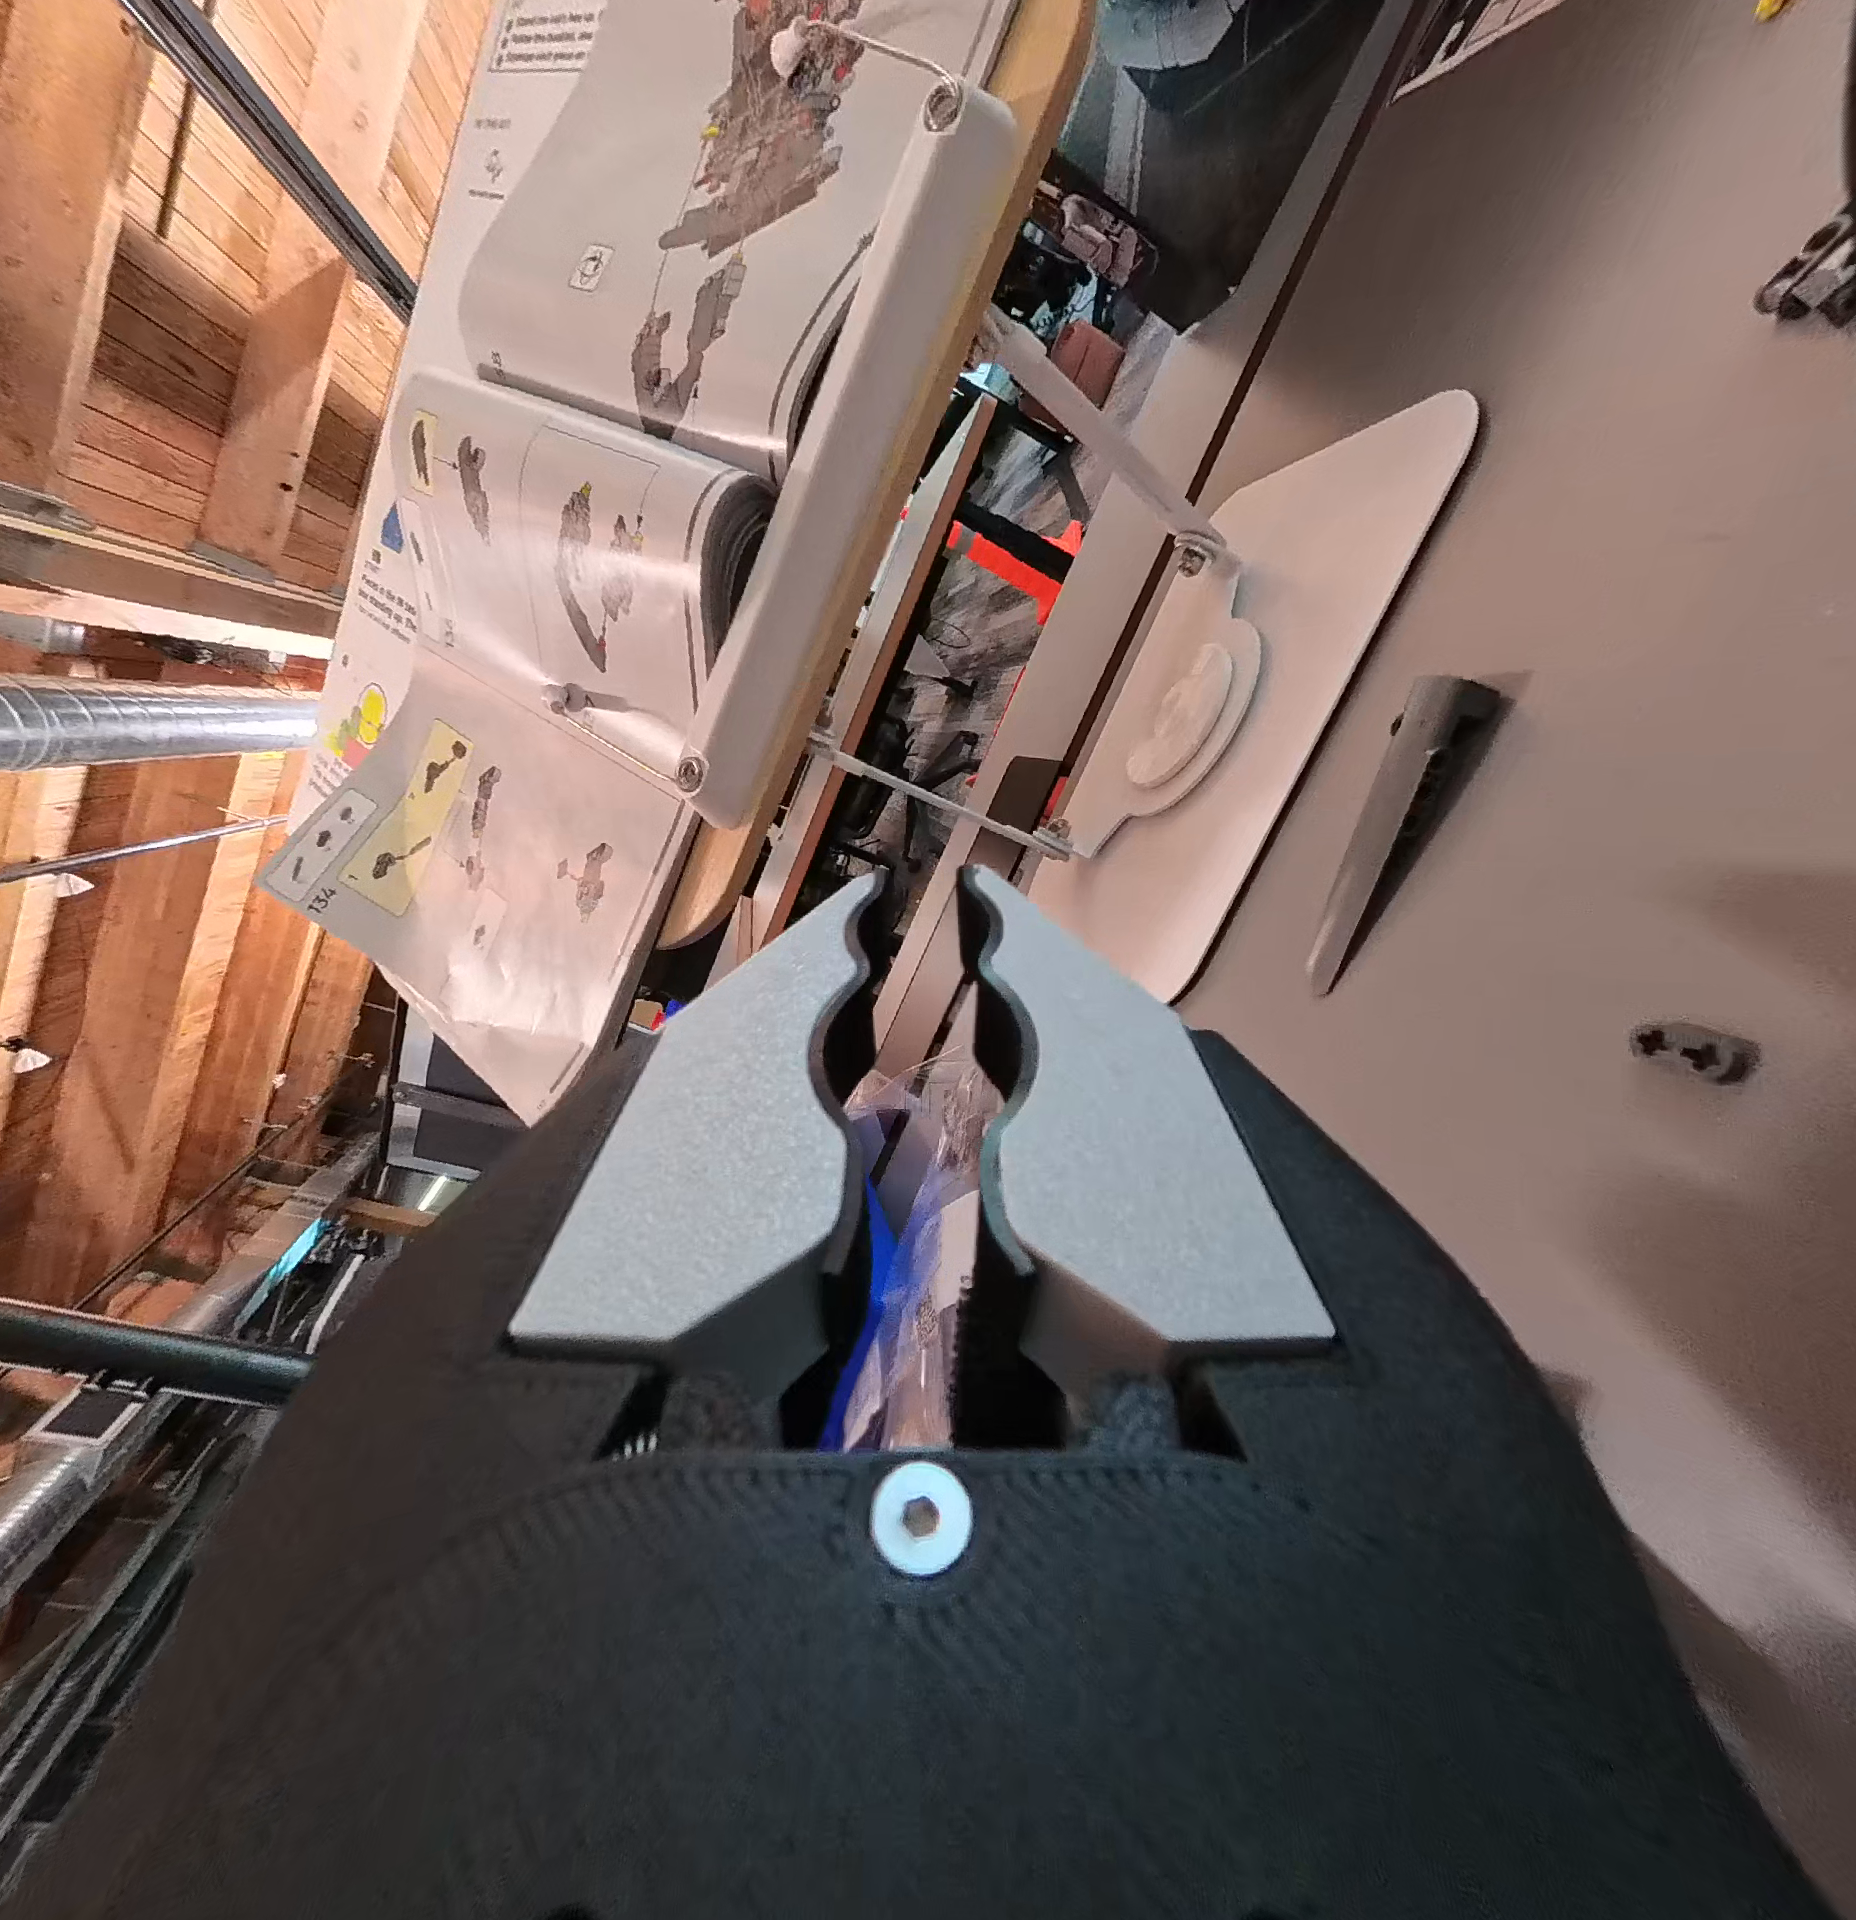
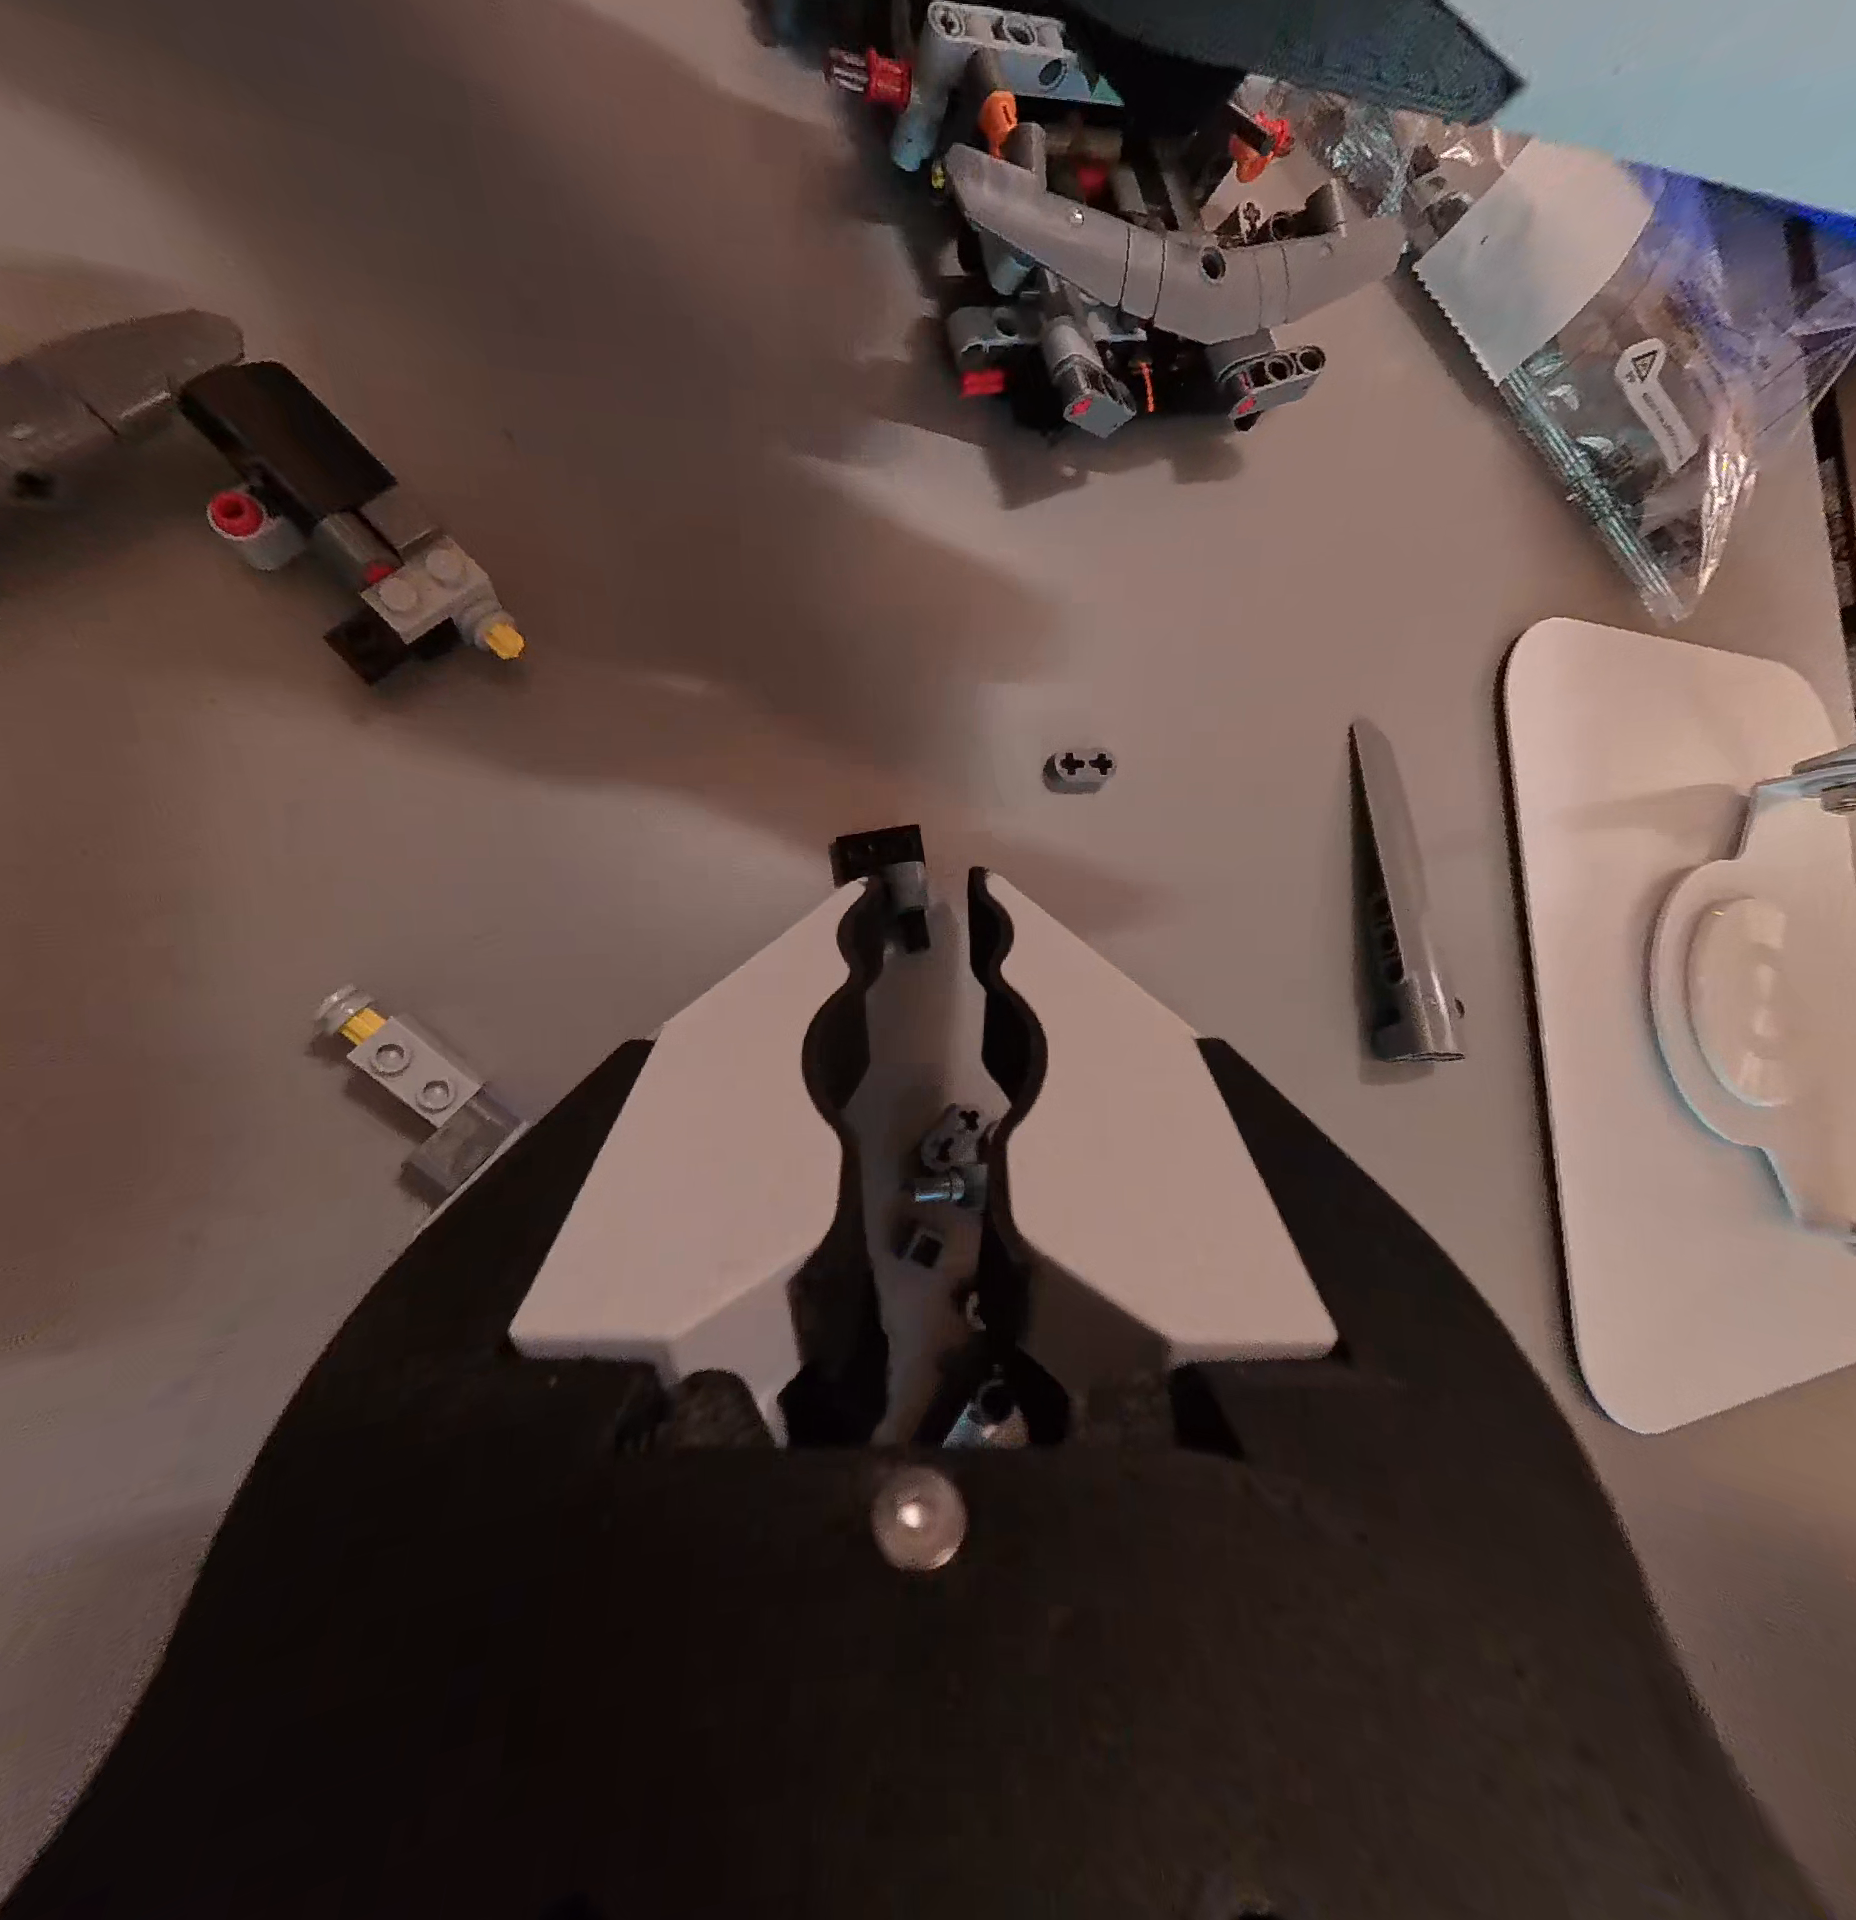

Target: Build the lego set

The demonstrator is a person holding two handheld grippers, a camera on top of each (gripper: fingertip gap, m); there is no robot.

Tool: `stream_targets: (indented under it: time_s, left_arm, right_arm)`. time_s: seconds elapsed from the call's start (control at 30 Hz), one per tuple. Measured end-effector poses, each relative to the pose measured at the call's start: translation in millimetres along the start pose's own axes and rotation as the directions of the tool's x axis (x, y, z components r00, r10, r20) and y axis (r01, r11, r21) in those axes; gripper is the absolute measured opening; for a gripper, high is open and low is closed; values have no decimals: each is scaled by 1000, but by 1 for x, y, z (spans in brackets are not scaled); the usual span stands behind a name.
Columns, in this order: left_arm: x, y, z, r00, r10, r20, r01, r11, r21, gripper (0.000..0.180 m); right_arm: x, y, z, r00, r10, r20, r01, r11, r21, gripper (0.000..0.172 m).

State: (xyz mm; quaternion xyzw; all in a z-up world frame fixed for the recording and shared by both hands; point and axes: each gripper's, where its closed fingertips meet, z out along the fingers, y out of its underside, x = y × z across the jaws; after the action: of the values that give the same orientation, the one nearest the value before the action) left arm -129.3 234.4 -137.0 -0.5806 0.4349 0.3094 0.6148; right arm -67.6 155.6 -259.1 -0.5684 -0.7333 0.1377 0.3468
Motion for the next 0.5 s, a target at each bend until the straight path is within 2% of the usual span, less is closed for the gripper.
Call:
stream_targets:
  time_s: [0.23,0.5]
  left_arm:
    - [-2,-3,3,999,-42,0,42,999,9,22]
    - [-10,1,4,996,-86,29,85,996,12,37]
  right_arm:
    - [4,-1,-4,999,9,-34,-7,999,38,28]
    - [21,-7,-22,988,19,-153,0,993,122,27]
